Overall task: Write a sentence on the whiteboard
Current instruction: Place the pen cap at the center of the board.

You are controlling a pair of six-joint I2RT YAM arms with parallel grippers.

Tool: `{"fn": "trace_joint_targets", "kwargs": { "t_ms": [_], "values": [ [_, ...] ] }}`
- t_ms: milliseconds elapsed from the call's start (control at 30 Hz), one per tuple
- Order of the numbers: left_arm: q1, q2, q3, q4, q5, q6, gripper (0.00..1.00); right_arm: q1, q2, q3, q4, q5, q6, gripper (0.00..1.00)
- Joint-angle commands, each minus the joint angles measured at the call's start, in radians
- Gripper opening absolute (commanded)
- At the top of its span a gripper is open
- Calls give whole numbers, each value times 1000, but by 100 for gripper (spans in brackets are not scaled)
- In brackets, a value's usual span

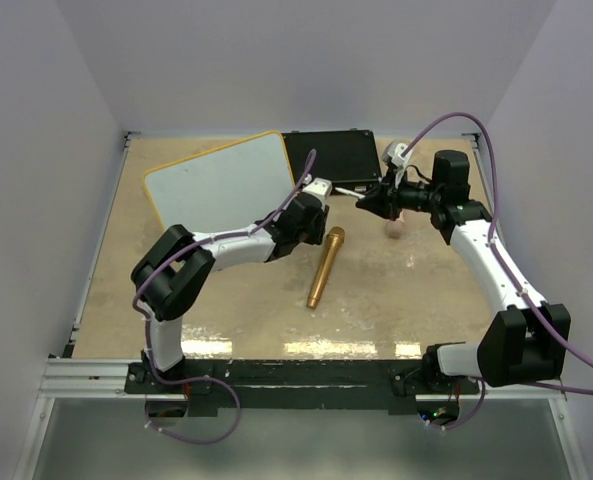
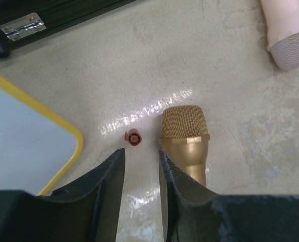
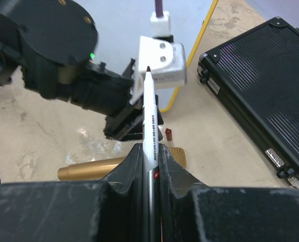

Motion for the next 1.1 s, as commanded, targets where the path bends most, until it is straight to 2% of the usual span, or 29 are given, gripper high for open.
{"fn": "trace_joint_targets", "kwargs": {
  "t_ms": [0, 33, 67, 233, 333, 433, 467, 500, 567, 667, 933, 1067],
  "values": [
    [36, -199, -60, 19, 107, 66, 39, -15, -36, 7, 17, -7, -3, 0],
    [45, -278, -83, 21, 124, 79, 41, -14, -36, 7, 15, -13, -4, 0],
    [61, -320, -124, 18, 153, 89, 48, -15, -36, 7, 14, -18, -7, 0],
    [139, -613, -208, -82, 207, 171, 57, -15, -33, 7, 7, -36, -13, 0],
    [249, -768, -249, -174, 256, 201, 63, -15, -32, 8, 3, -47, -18, 0],
    [415, -891, -295, -217, 304, 220, 68, -14, -32, 7, 1, -59, -18, 0],
    [514, -915, -307, -223, 366, 221, 69, -14, -28, 7, 1, -62, -18, 0],
    [566, -955, -318, -224, 405, 217, 71, -14, -28, 5, 3, -64, -20, 0],
    [713, -987, -343, -235, 498, 220, 80, -11, -28, 5, 1, -70, -20, 0],
    [827, -1024, -360, -235, 533, 229, 82, -12, -32, 4, 3, -75, -15, 0],
    [914, -1006, -346, -226, 520, 218, 98, 3, -32, 1, 6, -82, -13, 0],
    [966, -995, -357, -205, 473, 201, 98, 24, -25, 2, 3, -82, -17, 0]
  ]
}}
